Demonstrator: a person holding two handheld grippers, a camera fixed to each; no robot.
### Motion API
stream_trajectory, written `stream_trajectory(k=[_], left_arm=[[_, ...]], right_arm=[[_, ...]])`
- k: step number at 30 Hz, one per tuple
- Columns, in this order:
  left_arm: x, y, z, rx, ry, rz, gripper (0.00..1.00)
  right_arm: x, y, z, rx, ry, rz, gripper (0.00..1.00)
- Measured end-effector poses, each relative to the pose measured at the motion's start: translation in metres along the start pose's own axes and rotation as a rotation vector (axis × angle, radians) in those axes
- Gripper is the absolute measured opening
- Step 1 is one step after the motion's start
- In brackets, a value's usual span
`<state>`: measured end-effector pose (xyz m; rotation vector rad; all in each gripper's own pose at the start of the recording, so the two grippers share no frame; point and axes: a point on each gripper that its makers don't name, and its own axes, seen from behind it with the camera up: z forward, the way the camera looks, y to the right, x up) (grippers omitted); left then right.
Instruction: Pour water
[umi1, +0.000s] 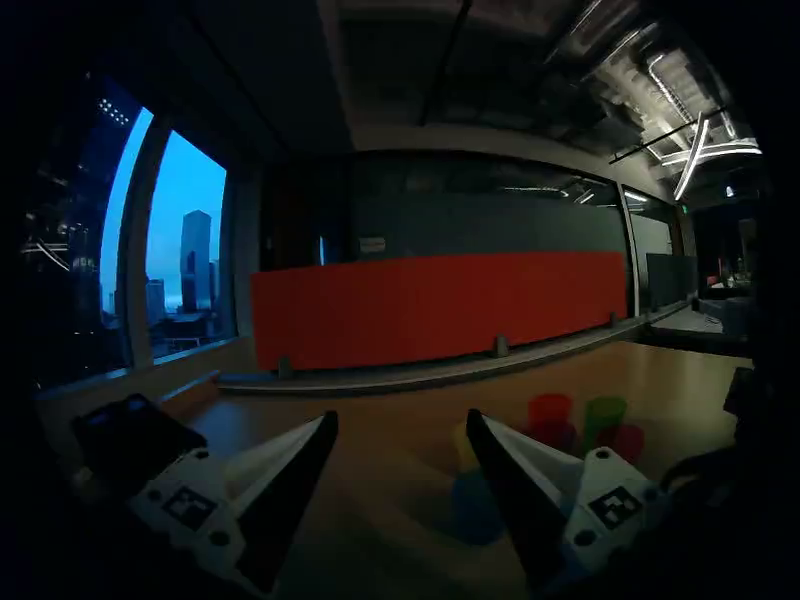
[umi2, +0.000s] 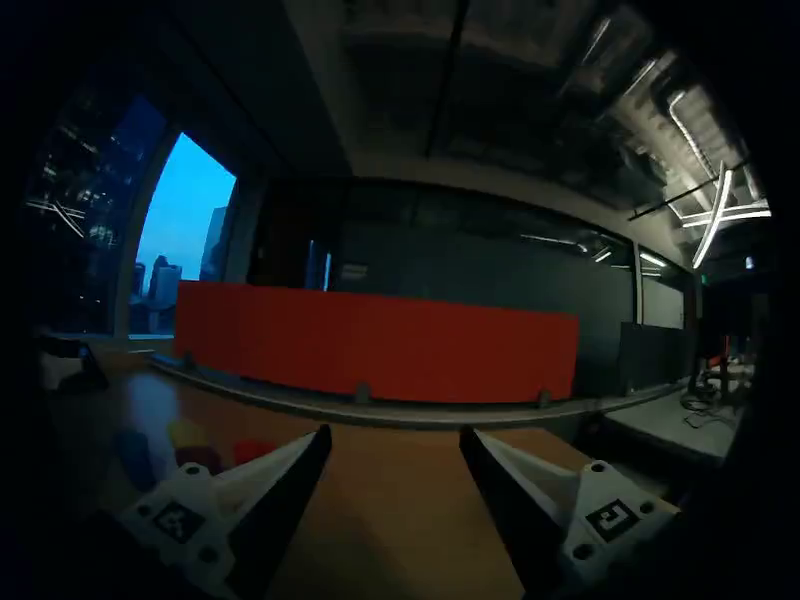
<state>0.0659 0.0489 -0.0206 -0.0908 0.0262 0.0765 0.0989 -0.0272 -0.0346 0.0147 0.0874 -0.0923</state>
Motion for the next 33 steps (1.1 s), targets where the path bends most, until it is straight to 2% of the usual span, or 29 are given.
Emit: stream_trajectory(k=[8,17,33], left_arm=[[0.002,0.000,-0.001,0.033,0.042,0.033,0.95],[-0.011,-0.003,0.001,0.052,0.058,0.051,0.95],[-0.041,-0.029,0.003,0.074,0.033,-0.027,0.95]], right_arm=[[0.013,-0.004,-0.003,-0.011,0.046,0.030,0.99],[0.004,-0.008,-0.004,-0.015,0.019,0.053,0.99],[0.003,-0.018,-0.002,-0.014,0.002,0.052,0.99]])
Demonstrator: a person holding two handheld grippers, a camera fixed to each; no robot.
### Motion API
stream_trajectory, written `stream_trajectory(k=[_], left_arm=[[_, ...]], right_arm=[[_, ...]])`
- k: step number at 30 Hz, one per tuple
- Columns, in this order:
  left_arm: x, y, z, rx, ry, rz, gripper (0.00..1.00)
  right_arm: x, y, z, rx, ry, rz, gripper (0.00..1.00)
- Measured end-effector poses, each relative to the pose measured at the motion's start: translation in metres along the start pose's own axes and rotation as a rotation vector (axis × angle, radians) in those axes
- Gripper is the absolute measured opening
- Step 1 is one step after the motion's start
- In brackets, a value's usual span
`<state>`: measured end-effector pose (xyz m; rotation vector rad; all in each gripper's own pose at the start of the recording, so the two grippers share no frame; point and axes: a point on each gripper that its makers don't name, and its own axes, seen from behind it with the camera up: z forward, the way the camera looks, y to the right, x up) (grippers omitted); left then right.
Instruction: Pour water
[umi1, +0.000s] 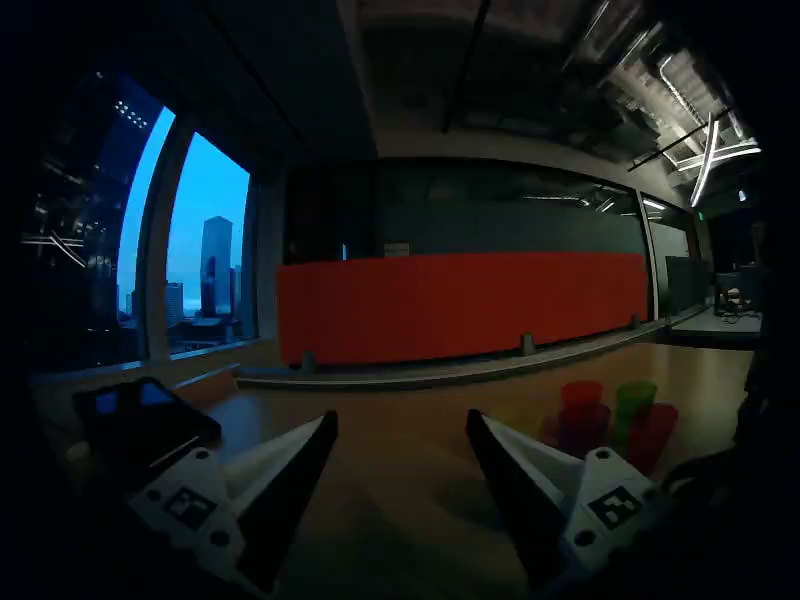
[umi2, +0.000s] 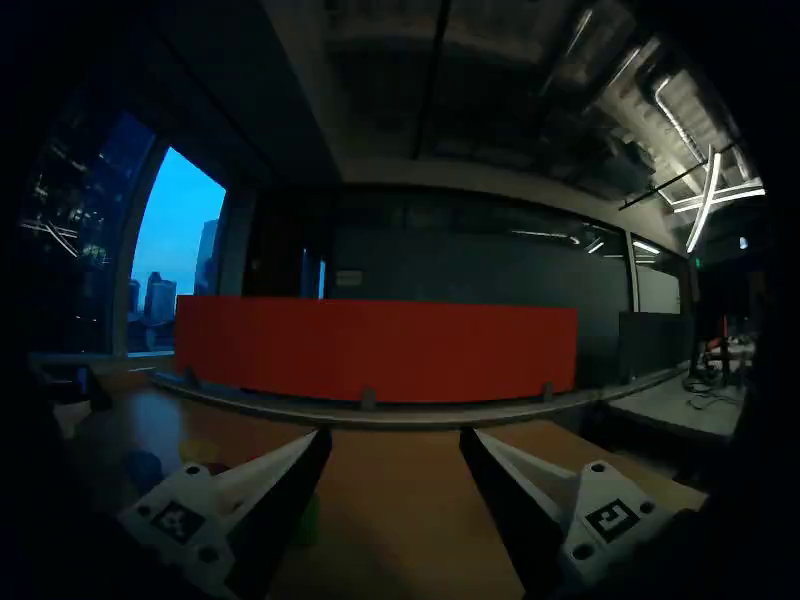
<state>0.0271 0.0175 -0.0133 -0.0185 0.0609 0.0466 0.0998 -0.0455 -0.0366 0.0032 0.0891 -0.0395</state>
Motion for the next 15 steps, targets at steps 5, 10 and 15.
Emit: stream_trajectory(k=[5,10,15], left_arm=[[-0.003,-0.005,0.001,0.001,-0.004,-0.023,0.95],[-0.008,-0.011,0.002,0.010,-0.010,-0.020,0.95],[-0.011,-0.012,0.003,0.013,-0.013,-0.023,0.95]], right_arm=[[0.004,-0.004,0.001,0.004,0.005,-0.012,0.99],[0.009,-0.006,0.001,0.005,0.008,-0.016,0.99],[0.010,-0.007,0.001,0.007,0.011,-0.016,0.99]])
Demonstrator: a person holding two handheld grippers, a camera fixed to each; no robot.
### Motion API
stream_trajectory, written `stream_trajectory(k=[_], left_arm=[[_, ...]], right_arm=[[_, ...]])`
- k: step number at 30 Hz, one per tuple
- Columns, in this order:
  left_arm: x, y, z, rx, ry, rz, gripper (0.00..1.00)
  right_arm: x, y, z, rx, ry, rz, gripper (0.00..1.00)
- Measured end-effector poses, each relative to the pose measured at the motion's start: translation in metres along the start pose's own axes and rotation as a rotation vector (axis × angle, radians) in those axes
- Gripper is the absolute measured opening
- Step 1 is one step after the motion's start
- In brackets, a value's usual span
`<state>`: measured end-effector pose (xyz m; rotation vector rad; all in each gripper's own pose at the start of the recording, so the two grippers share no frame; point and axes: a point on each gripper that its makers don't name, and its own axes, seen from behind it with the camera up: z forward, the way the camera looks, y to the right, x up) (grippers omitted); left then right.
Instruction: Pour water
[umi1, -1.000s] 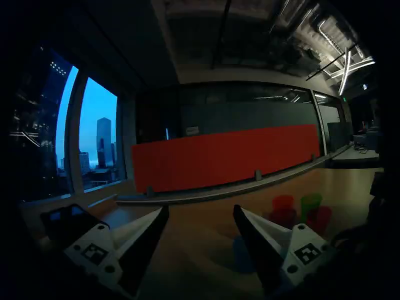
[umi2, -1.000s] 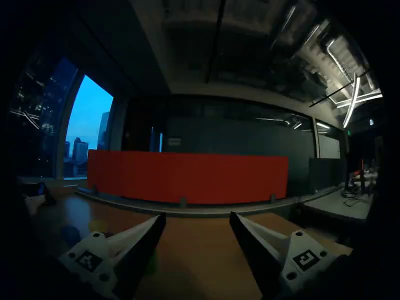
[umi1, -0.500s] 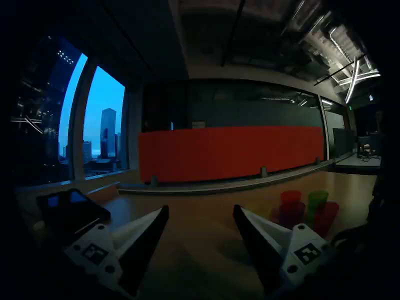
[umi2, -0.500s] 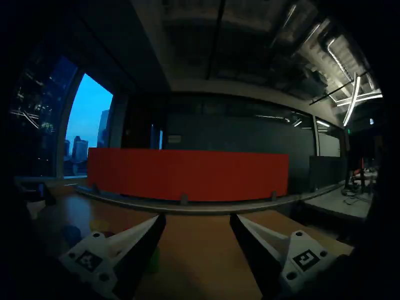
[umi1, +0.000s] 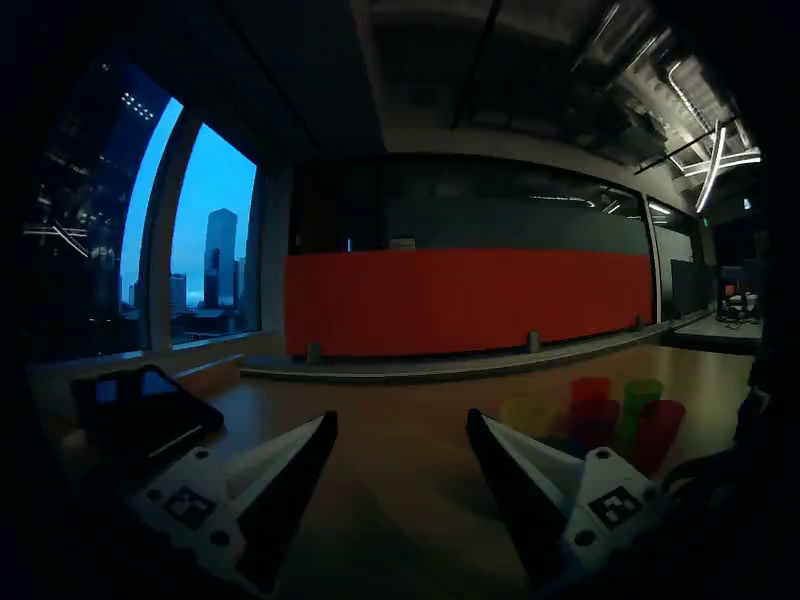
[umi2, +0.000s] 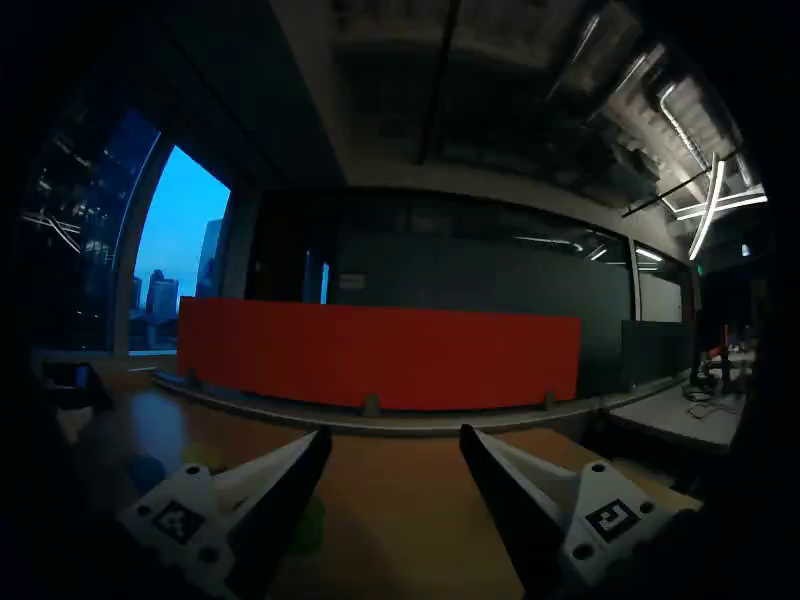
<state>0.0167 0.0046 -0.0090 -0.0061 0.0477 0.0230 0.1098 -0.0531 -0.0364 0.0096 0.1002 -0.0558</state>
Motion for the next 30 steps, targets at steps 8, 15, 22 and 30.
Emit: stream_trajectory(k=[8,15,22,30], left_arm=[[-0.005,-0.001,0.002,-0.002,-0.010,-0.018,0.95],[-0.012,0.000,0.004,-0.005,-0.027,-0.023,0.95],[-0.015,-0.001,0.006,-0.006,-0.042,-0.023,0.95],[-0.016,-0.001,0.006,-0.007,-0.045,-0.023,0.95]], right_arm=[[0.000,-0.003,0.000,0.006,-0.003,-0.005,0.99],[0.003,-0.004,0.001,0.006,0.000,0.000,0.99],[0.003,-0.004,-0.002,0.007,0.002,-0.001,0.99],[0.004,-0.002,-0.004,0.006,0.002,0.005,0.99]])
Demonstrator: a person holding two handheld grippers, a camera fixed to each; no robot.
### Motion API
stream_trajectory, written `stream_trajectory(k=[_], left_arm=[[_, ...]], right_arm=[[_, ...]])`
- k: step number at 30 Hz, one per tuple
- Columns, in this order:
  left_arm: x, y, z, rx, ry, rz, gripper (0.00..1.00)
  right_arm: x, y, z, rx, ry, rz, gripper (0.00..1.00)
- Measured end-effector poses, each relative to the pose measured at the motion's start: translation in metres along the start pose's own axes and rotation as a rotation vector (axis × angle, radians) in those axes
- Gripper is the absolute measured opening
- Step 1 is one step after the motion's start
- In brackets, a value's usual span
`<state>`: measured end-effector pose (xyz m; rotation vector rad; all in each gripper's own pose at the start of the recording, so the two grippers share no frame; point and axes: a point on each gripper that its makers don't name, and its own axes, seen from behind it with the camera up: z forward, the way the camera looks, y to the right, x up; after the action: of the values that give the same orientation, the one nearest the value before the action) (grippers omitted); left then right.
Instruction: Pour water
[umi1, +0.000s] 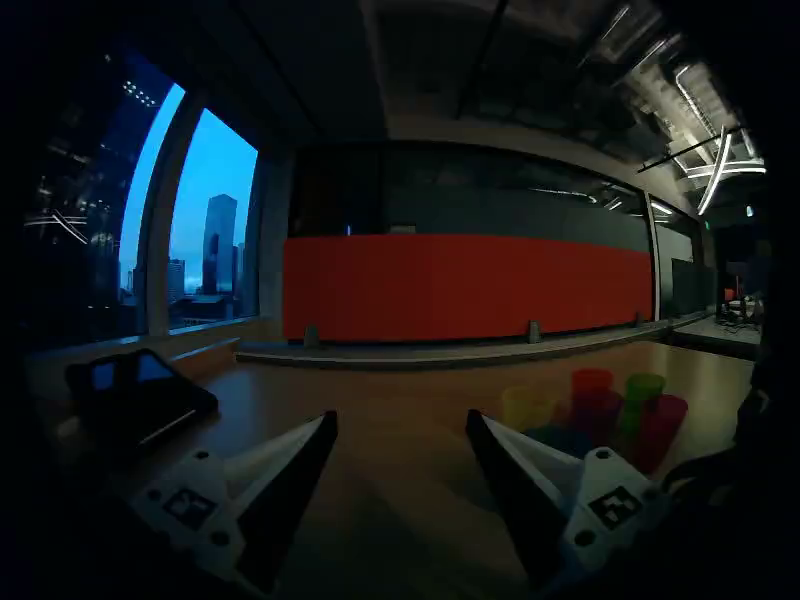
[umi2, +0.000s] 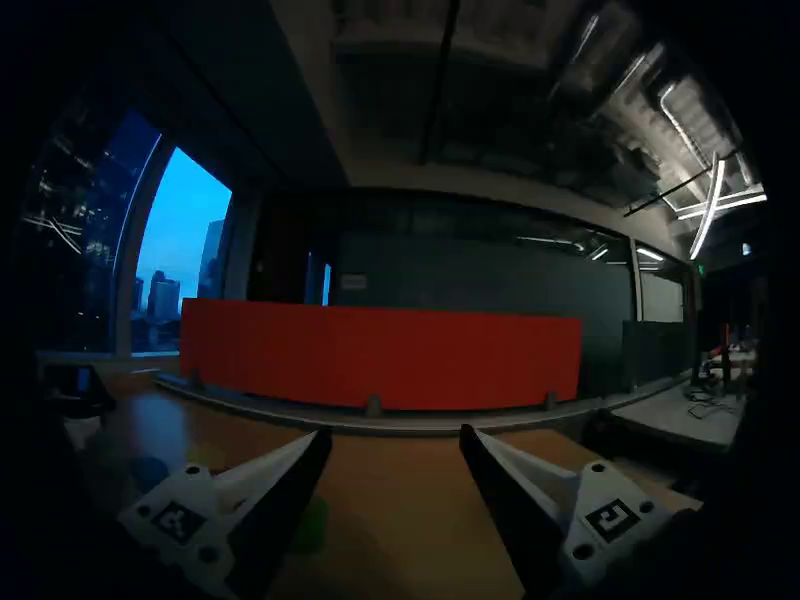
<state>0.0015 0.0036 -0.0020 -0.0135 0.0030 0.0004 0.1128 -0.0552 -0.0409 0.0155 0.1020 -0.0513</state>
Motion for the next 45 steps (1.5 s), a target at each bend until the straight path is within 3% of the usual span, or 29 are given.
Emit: stream_trajectory(k=[23,30,45], left_arm=[[-0.001,0.002,0.001,-0.015,-0.003,0.002,0.95],[-0.001,0.002,0.001,-0.015,-0.003,0.002,0.95],[-0.001,0.002,0.001,-0.015,-0.003,0.002,0.95]], right_arm=[[0.003,0.008,-0.007,0.019,0.027,0.001,0.99],[-0.006,0.009,-0.001,0.032,0.042,-0.013,0.99],[-0.041,0.023,0.011,0.025,0.038,0.045,0.99]])
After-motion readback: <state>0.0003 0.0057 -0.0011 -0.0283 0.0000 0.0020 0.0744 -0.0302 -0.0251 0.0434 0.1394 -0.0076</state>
